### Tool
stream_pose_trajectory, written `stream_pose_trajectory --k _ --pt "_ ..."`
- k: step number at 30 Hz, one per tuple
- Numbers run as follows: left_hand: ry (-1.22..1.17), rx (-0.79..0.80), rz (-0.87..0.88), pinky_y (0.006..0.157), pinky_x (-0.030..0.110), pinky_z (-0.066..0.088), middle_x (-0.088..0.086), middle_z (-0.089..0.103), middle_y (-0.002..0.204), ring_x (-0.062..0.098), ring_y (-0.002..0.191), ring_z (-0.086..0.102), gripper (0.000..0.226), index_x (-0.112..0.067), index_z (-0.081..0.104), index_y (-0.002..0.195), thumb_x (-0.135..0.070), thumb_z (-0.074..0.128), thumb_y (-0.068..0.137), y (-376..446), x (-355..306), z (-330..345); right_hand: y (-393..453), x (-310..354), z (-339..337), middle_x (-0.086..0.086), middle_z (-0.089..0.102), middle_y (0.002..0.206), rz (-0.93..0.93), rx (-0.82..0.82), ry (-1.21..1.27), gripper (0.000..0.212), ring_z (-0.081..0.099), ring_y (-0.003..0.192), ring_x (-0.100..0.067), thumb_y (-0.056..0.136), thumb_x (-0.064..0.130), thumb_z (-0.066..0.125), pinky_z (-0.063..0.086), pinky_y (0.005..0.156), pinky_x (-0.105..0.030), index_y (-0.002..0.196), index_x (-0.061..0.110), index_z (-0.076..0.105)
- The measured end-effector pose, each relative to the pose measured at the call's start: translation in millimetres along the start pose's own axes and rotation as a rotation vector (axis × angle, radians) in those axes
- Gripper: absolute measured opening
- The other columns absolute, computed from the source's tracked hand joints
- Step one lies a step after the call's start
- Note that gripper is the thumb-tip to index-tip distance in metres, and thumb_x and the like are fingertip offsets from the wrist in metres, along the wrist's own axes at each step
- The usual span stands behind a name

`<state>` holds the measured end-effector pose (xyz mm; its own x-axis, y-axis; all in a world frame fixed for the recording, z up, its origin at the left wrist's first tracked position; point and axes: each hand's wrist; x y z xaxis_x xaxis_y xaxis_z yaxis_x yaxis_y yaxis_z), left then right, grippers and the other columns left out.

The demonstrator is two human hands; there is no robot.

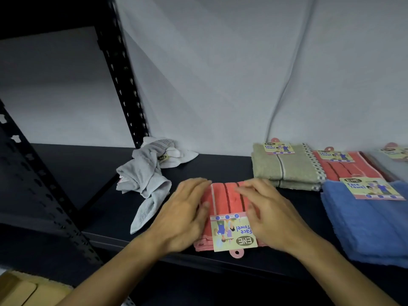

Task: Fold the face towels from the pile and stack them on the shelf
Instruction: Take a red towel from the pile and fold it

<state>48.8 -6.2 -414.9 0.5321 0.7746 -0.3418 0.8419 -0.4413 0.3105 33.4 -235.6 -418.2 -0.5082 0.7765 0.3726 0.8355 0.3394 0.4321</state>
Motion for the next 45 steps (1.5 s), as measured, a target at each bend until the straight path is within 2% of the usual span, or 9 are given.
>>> stream_pose_trajectory --k 3,7,22,25,29,36,38,41,45 --pt "0.174 0.233 -0.072 0.121 0.025 -0.006 -0.011 -0.001 0.165 0.001 0.148 -0.013 0.061 -0.022 0.004 0.158 -0.047 0.019 0.105 23.4 2.0 12.7 26.4 -1.7 23.0 0.001 0.02 0.157 0.056 0.135 -0.133 0.052 0.006 0.147 -0.01 0.102 0.029 0.027 0.014 0.119 -0.026 0.152 0.012 0.024" --pt "0.239 0.415 -0.114 0.122 0.036 -0.01 -0.012 -0.009 0.165 0.002 0.147 -0.019 0.061 -0.027 -0.008 0.157 -0.051 0.011 0.104 33.1 16.0 23.8 38.9 -13.5 41.1 0.001 -0.006 0.162 0.152 0.42 -0.186 0.057 -0.014 0.147 -0.009 0.105 0.039 0.014 -0.007 0.119 -0.028 0.154 0.013 -0.001" --pt "0.192 0.481 -0.164 0.123 0.039 -0.006 -0.018 -0.009 0.163 0.002 0.148 -0.015 0.061 -0.037 -0.011 0.155 -0.058 0.008 0.101 35.0 24.9 30.9 41.8 -22.5 50.5 0.008 -0.019 0.159 0.244 0.542 -0.135 0.059 -0.023 0.142 -0.002 0.103 0.043 0.011 -0.014 0.116 -0.025 0.153 0.021 -0.013" --pt "0.18 0.473 -0.138 0.123 0.041 -0.006 -0.017 -0.008 0.164 0.004 0.149 -0.012 0.055 -0.047 -0.017 0.15 -0.057 0.007 0.101 33.5 24.2 28.9 42.3 -22.5 50.1 0.008 -0.02 0.159 0.244 0.54 -0.118 0.06 -0.024 0.141 -0.001 0.103 0.044 0.011 -0.013 0.117 -0.026 0.152 0.021 -0.014" --pt "0.223 0.474 -0.112 0.123 0.042 0.0 -0.013 0.0 0.164 0.01 0.15 -0.003 0.049 -0.056 -0.01 0.148 -0.056 0.007 0.102 31.6 23.8 22.2 46.3 -20.2 43.1 0.011 -0.011 0.16 0.227 0.524 -0.079 0.06 -0.017 0.144 -0.001 0.103 0.045 0.018 -0.008 0.116 -0.025 0.154 0.023 -0.006" --pt "0.494 0.331 -0.194 0.108 0.041 0.033 0.0 0.045 0.139 0.02 0.125 0.042 0.084 -0.033 0.015 0.155 -0.062 -0.016 0.083 11.9 12.0 12.5 41.7 -4.2 7.7 0.012 0.023 0.157 0.256 0.173 0.089 0.051 0.007 0.145 0.002 0.101 0.033 0.042 0.013 0.116 -0.024 0.151 0.025 0.029" --pt "0.542 0.294 -0.224 0.102 0.04 0.04 0.004 0.052 0.13 0.024 0.118 0.049 0.074 -0.026 0.027 0.151 -0.057 -0.006 0.092 4.4 -2.9 7.0 29.5 3.6 0.1 0.012 0.027 0.155 0.264 0.104 0.05 0.048 0.012 0.145 -0.001 0.101 0.034 0.042 0.017 0.114 -0.024 0.148 0.026 0.034" --pt "0.538 0.26 -0.175 0.086 0.04 0.049 0.004 0.058 0.116 0.027 0.106 0.057 0.04 -0.02 0.05 0.124 -0.039 0.022 0.103 -6.3 -27.6 0.6 8.5 14.4 -0.9 0.014 0.035 0.147 0.255 0.051 -0.023 0.042 0.021 0.14 -0.002 0.101 0.034 0.042 0.028 0.106 -0.023 0.142 0.026 0.042" --pt "0.411 0.214 -0.184 0.073 0.035 0.045 -0.001 0.063 0.097 0.027 0.089 0.062 0.029 -0.021 0.053 0.089 -0.039 0.032 0.097 -16.7 -46.5 -6.4 -14.5 32.0 11.9 0.007 0.053 0.129 0.209 -0.021 -0.135 0.034 0.047 0.127 -0.015 0.094 0.031 0.051 0.047 0.094 -0.031 0.124 0.022 0.063"
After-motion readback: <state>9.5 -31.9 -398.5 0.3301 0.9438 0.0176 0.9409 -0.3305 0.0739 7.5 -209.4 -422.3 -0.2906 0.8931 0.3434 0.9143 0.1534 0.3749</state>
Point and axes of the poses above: each hand's wrist, its own y-axis towards the middle knuckle, its own z-axis out of the palm, x = y × z
